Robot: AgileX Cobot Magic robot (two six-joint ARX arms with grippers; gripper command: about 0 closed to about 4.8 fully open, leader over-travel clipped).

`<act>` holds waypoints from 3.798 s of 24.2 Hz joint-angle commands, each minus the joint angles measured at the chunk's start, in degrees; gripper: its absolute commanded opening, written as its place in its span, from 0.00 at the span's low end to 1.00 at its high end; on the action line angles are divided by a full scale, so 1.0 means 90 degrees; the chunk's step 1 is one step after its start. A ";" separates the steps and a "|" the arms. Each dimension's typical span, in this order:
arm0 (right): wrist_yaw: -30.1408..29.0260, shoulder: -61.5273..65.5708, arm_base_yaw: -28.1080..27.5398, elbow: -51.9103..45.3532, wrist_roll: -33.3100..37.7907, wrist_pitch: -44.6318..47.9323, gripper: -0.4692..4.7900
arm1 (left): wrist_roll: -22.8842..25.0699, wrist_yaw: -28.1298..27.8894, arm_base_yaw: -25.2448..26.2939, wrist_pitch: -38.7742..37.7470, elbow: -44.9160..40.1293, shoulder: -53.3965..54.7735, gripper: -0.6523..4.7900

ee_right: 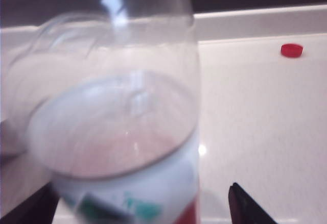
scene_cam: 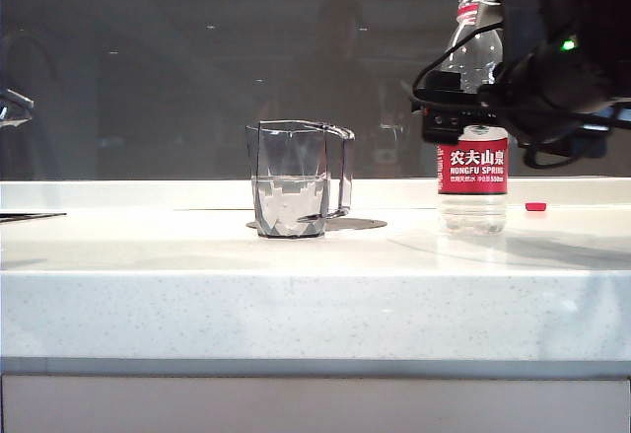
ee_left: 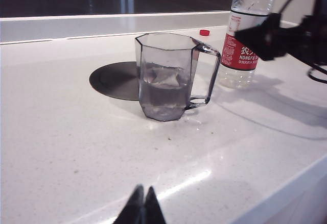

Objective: Pick up the mineral water bottle on the table and pour water into the mug until it's half full.

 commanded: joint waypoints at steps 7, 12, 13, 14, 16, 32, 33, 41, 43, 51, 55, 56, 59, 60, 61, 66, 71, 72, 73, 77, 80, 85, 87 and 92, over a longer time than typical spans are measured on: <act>-0.0010 -0.1440 0.0653 -0.0731 0.0070 -0.0391 1.00 | 0.0012 0.0036 0.1061 0.0056 0.0017 0.0002 0.11; 0.0002 -0.2827 0.1562 -0.0736 0.0068 -0.1537 1.00 | 0.0012 0.0027 0.2489 0.0056 0.0017 0.0002 0.11; 0.0005 -0.3077 0.1751 -0.0738 0.0070 -0.1739 1.00 | 0.0012 0.0027 0.2776 0.0056 0.0017 0.0002 0.11; 0.0005 -0.3223 0.1851 -0.0746 0.0070 -0.1843 1.00 | 0.0012 0.0027 0.2926 0.0056 0.0017 0.0002 0.11; 0.0005 -0.3723 0.2132 -0.0748 0.0068 -0.2273 1.00 | 0.0012 0.0019 0.3293 0.0056 0.0017 0.0002 0.11; 0.0070 -0.5756 0.2414 -0.0755 0.0070 -0.4080 0.08 | 0.0012 0.0024 0.3585 0.0058 0.0017 0.0002 0.11; 0.0070 -0.5765 0.2416 -0.0755 0.0073 -0.4102 0.08 | 0.0012 0.0027 0.3585 0.0058 0.0017 0.0002 0.11; 0.0027 -0.5773 0.2431 -0.0755 0.0070 -0.4233 0.09 | 0.0012 0.0024 0.3582 0.0056 0.0017 0.0002 0.11; 0.0034 -0.5775 0.2424 -0.0753 0.0068 -0.4252 0.09 | 0.0012 0.0024 0.3582 0.0056 0.0017 0.0002 0.11; 0.0053 -0.5787 0.2409 -0.0755 0.0034 -0.4371 0.09 | 0.0012 0.0024 0.3582 0.0058 0.0017 0.0002 0.11; -0.0289 -0.6397 0.1836 -0.0916 -0.0588 -0.4796 0.09 | 0.0012 0.0024 0.3582 0.0056 0.0017 0.0002 0.11; -0.0355 -0.6528 0.1647 -0.1010 -0.0597 -0.4833 0.09 | 0.0012 0.0019 0.3582 0.0051 0.0017 0.0002 0.11; -0.0729 -0.7468 0.0687 -0.1542 -0.0607 -0.4833 0.09 | 0.0012 0.0192 0.3577 0.0056 0.0017 0.0002 0.11; -0.1010 -0.7971 0.0155 -0.1807 -0.0687 -0.4821 0.09 | 0.0012 0.0172 0.3580 0.0058 0.0017 0.0002 0.11; -0.1280 -0.8233 -0.0165 -0.1950 -0.0758 -0.4818 0.09 | 0.0010 0.0143 0.3580 0.0056 0.0017 0.0002 0.11; -0.2059 -0.9080 -0.1520 -0.2501 -0.0775 -0.4830 0.09 | 0.0012 0.0282 0.3580 0.0053 0.0017 0.0002 0.11; -0.3038 -0.9364 -0.2302 -0.2849 -0.0770 -0.4789 0.09 | 0.0012 0.0355 0.3580 0.0051 0.0017 0.0002 0.11; -0.3160 -0.9364 -0.2336 -0.2888 -0.0767 -0.4787 0.09 | 0.0012 0.0335 0.3585 0.0056 0.0017 0.0002 0.11; -0.3402 -0.9364 -0.2419 -0.2977 -0.0765 -0.4777 0.09 | 0.0012 0.0313 0.3582 0.0056 0.0017 0.0002 0.11; -0.3925 -0.9364 -0.2781 -0.3189 -0.0767 -0.4745 0.09 | 0.0010 0.0318 0.3580 0.0056 0.0017 0.0002 0.11; -0.4129 -0.9364 -0.3109 -0.3189 -0.0767 -0.4787 0.09 | 0.0012 0.0340 0.3582 0.0058 0.0017 0.0002 0.11; -0.4104 -0.9364 -0.3463 -0.3189 -0.0770 -0.4789 0.09 | 0.0012 0.0318 0.3582 0.0056 0.0017 0.0002 0.11; -0.4097 -0.9364 -0.3461 -0.3189 -0.0770 -0.4789 0.09 | 0.0012 0.0311 0.3582 0.0056 0.0017 0.0002 0.11; -0.4095 -0.9364 -0.3458 -0.3189 -0.0767 -0.4792 0.09 | 0.0012 0.0313 0.3582 0.0058 0.0017 0.0002 0.11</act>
